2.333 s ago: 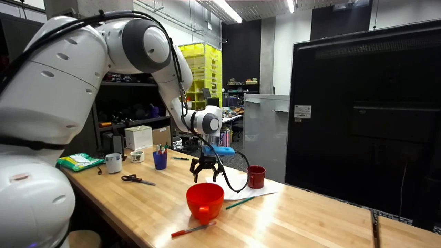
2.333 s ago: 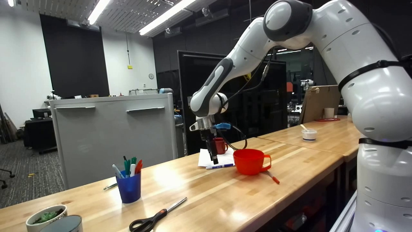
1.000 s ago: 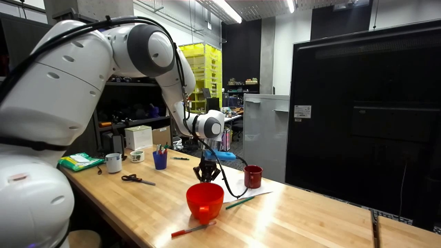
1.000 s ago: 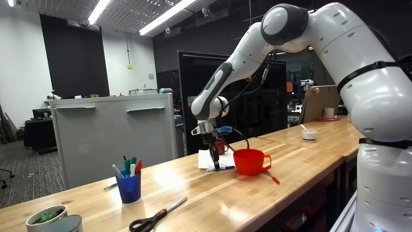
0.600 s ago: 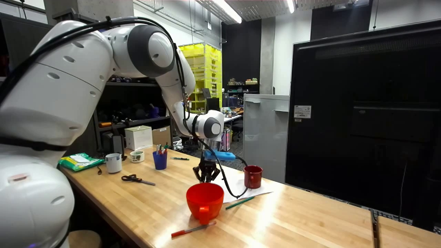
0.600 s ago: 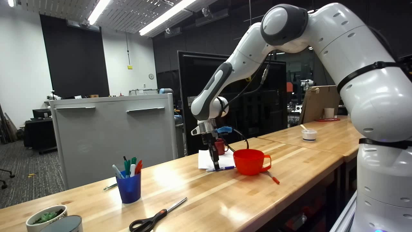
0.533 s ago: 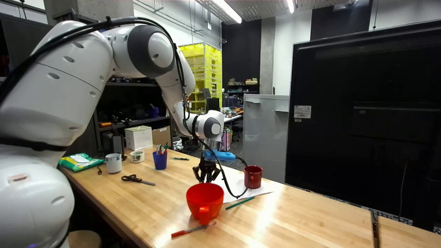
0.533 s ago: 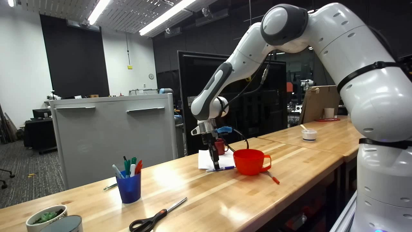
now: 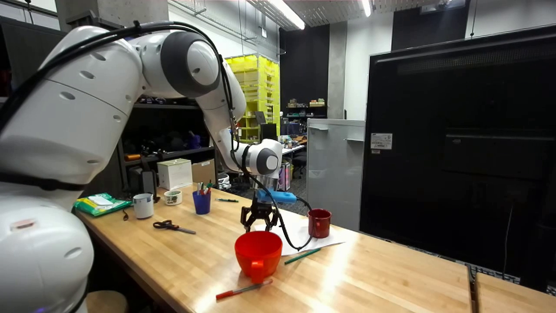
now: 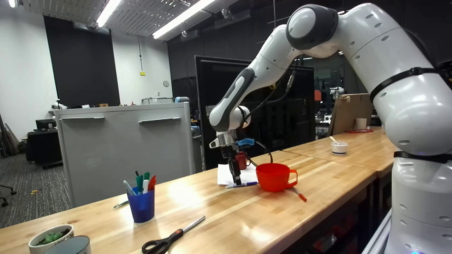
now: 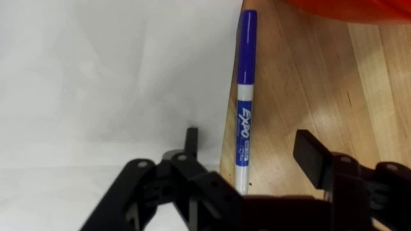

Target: Move the blue and white pen to the right side of the counter.

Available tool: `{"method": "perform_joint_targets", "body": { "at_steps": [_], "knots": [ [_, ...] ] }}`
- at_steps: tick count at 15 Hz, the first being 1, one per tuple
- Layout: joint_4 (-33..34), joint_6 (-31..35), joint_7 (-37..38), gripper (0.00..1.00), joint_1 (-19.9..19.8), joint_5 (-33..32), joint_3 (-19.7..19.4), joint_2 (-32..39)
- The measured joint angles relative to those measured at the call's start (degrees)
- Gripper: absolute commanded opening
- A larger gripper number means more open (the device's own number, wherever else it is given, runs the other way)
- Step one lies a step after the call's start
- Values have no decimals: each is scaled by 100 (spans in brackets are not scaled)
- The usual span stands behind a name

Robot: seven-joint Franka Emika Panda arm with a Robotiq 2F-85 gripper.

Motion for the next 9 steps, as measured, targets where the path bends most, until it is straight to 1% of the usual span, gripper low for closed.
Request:
{"method": "perform_joint_targets", "body": {
  "at_steps": [4,8,9],
  "knots": [
    [-14,-108,-102,100,-21,155,0,23],
    [-12,-218,-144,100,-39,175,1,36],
    [-10,-231,-157,75,-40,175,1,36]
  ]
}}
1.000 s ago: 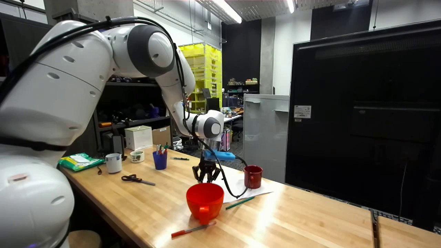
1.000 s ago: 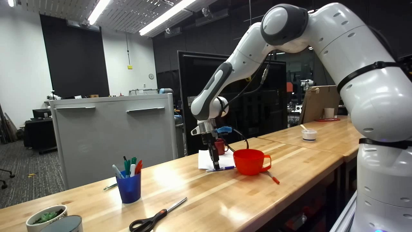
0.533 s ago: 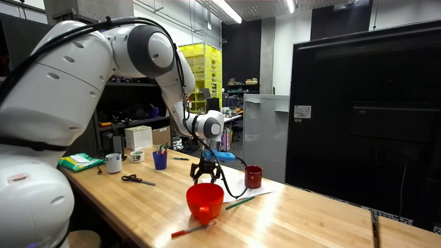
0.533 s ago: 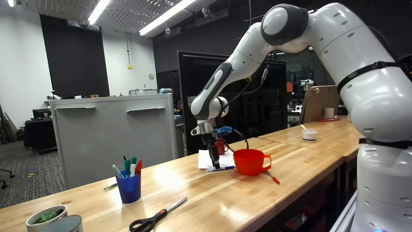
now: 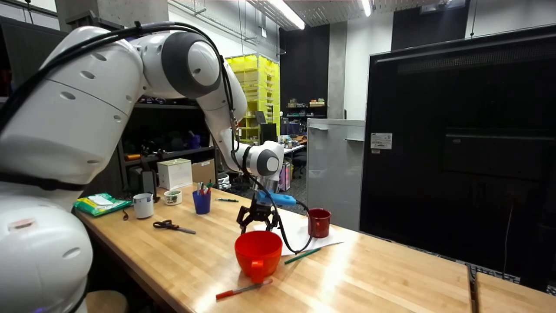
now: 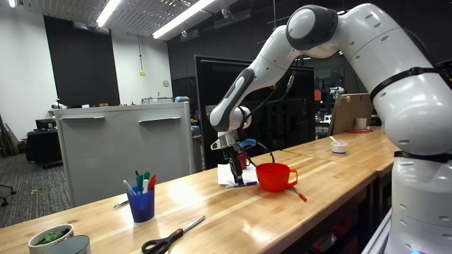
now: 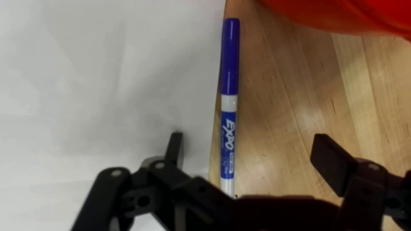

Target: Move the blue and white pen to the right side of the counter.

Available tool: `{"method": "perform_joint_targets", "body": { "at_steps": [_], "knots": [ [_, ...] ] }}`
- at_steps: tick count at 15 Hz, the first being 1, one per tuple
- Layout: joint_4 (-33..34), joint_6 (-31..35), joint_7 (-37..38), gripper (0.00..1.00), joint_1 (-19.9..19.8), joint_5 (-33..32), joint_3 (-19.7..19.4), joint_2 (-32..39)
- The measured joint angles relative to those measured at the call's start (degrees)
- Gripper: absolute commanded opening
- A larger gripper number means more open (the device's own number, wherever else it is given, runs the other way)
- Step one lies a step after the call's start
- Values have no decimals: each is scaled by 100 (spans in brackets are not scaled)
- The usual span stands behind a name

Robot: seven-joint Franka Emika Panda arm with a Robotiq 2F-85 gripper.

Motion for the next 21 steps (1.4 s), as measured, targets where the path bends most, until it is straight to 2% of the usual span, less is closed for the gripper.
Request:
{"method": "perform_joint_targets", "body": {
  "at_steps": [2,8,11,12,13,14,15,17,21],
  "knots": [
    [4,-18,-16,69,0,0,2,0],
    [-17,65,65,21,55,-22,41,-48],
    [-85,157,190,2,154,-50,43,-82],
    [-110,164,219,0,177,-50,50,-89],
    [-138,172,258,0,197,-50,55,-97],
    [-153,178,294,37,211,-53,56,-106],
    [-168,190,320,38,225,-58,57,-114],
    [-205,256,397,47,240,-83,57,-132],
    [-335,417,642,74,308,-199,58,-226]
  ]
}}
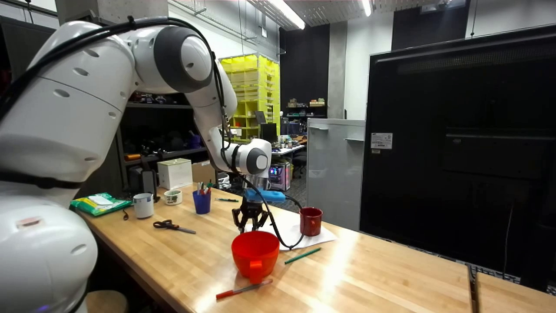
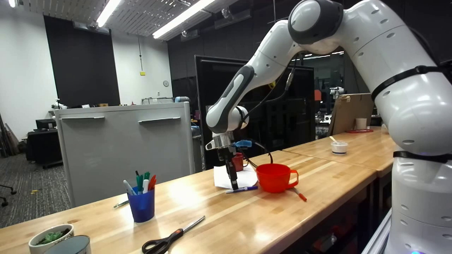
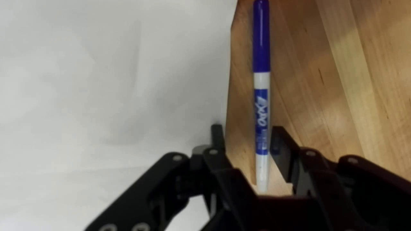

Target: Move the blue and white pen to the right side of the counter.

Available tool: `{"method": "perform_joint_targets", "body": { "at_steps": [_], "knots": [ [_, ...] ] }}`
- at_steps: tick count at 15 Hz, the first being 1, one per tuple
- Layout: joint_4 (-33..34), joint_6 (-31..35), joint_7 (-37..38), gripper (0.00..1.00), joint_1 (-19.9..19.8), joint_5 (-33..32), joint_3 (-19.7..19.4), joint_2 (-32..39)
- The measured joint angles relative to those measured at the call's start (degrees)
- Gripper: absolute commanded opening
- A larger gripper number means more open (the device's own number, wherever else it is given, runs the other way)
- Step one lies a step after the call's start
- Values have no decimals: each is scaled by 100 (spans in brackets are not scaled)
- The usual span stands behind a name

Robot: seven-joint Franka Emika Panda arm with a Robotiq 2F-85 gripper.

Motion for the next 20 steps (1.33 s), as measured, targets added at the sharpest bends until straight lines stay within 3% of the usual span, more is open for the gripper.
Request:
{"method": "perform_joint_targets", "body": {
  "at_steps": [3,5,11,18,19,20],
  "knots": [
    [-142,182,191,95,47,-87,0,-63],
    [-293,362,388,100,78,-250,0,-121],
    [-765,761,1194,100,199,-1018,-24,-320],
    [-1170,925,1551,100,277,-1210,21,-522],
    [-1233,949,1574,75,281,-1210,35,-562],
    [-1292,968,1594,74,290,-1210,43,-596]
  ]
}}
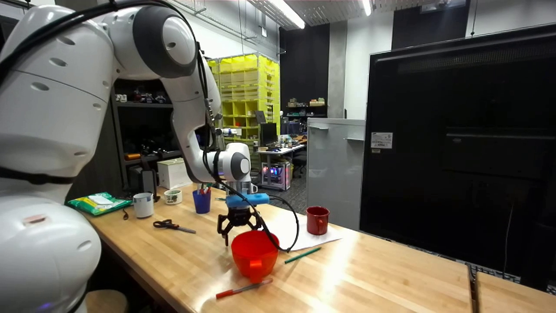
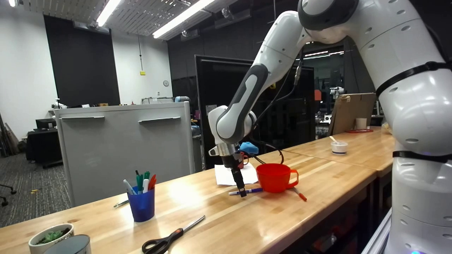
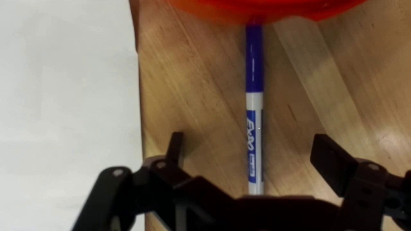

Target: Move the blue and white pen to the right side of the counter.

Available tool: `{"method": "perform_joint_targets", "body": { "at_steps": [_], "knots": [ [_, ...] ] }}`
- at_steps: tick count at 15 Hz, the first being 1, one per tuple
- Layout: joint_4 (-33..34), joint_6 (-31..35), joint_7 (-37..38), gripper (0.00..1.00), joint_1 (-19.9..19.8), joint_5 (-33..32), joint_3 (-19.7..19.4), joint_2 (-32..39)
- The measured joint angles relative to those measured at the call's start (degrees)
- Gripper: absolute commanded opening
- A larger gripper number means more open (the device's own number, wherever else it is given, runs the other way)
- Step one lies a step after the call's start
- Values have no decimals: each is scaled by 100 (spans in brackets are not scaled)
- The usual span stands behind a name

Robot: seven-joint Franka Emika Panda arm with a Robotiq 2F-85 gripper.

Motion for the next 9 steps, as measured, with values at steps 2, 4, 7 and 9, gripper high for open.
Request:
{"method": "perform_joint_targets", "body": {
  "at_steps": [2,4,7,9],
  "knots": [
    [-90,60,41,62,9,-1,7,-64],
    [-143,109,59,45,8,-1,7,-136],
    [-208,145,61,21,8,-1,7,-222],
    [-242,157,61,5,8,-1,7,-260]
  ]
}}
